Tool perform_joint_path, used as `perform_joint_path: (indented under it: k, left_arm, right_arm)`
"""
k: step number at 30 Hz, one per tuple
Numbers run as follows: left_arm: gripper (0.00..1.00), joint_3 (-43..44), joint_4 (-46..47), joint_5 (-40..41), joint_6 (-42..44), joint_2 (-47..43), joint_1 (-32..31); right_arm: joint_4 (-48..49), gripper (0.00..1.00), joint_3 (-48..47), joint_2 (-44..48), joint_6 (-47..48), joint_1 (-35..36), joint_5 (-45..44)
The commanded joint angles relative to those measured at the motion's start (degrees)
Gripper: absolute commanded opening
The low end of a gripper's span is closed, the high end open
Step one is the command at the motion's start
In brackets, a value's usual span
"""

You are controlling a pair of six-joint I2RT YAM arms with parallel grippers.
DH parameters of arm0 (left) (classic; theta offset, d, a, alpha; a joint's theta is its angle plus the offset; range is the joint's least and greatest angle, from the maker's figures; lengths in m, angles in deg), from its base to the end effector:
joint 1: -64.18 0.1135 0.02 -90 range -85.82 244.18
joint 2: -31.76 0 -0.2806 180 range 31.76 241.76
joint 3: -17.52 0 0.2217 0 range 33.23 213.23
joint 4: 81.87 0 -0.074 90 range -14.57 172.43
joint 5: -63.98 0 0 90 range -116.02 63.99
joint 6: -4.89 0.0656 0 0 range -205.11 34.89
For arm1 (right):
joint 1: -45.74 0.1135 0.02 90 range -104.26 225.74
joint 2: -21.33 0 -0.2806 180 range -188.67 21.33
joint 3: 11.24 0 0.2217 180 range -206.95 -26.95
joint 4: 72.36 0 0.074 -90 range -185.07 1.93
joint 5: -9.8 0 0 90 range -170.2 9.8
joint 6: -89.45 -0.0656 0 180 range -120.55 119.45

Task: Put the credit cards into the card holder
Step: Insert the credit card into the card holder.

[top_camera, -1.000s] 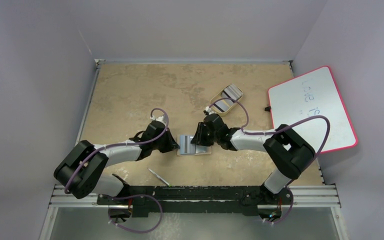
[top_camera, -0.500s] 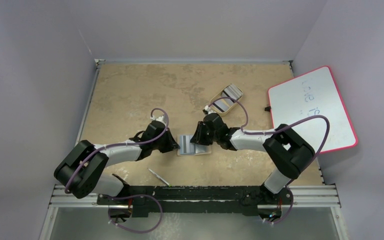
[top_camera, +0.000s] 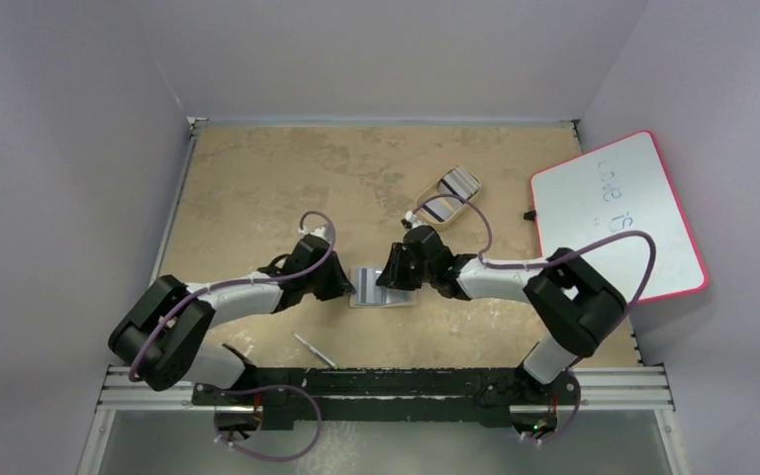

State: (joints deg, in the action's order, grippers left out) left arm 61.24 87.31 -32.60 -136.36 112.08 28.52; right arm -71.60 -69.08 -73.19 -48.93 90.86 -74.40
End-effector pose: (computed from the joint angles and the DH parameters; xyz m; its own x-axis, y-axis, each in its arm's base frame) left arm 0.1947 -0.1489 0.1554 -0.8753 -0.3255 -0.3577 -0.0647 0.8117 -0.5805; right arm 0.2301 0.2404 0.1791 -0.8451 0.2053 -0.4936 -0.1971 0.7385 0.6448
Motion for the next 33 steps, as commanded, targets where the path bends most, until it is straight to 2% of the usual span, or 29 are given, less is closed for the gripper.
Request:
perform_joint_path:
  k: [1, 5, 10, 16, 24, 33]
  left_arm:
    - [0.12, 3.3, -6.5, 4.8, 1.0, -2.8, 0.0]
    - [0.27, 5.1, -6.8, 3.3, -1.3, -5.2, 0.0]
    - [0.34, 5.6, -2.9, 1.1, -4.5, -7.3, 0.0]
    - [0.36, 5.2, 0.7, 0.1, -5.3, -4.3, 0.0]
    - [0.38, 4.1, 4.8, -0.8, -5.5, -1.2, 0.0]
    - [0.40, 4.1, 6.7, -0.9, -4.3, 2.1, 0.0]
  right_arm:
    - [-3.0, 0.29, 0.7, 6.6, -0.2, 0.6, 0.4]
    - [-4.5, 0.30, 0.6, 7.9, 0.9, 0.6, -1.7]
    - [-1.5, 0.23, 0.5, 6.3, 1.9, 0.6, -0.4]
    - [2.2, 0.19, -0.2, 3.3, 3.1, 0.6, 2.6]
    - [1.5, 0.14, 1.9, 1.2, 1.7, 0.6, -0.8]
    - [3.1, 0.11, 3.8, 0.4, 0.9, 0.5, -0.3]
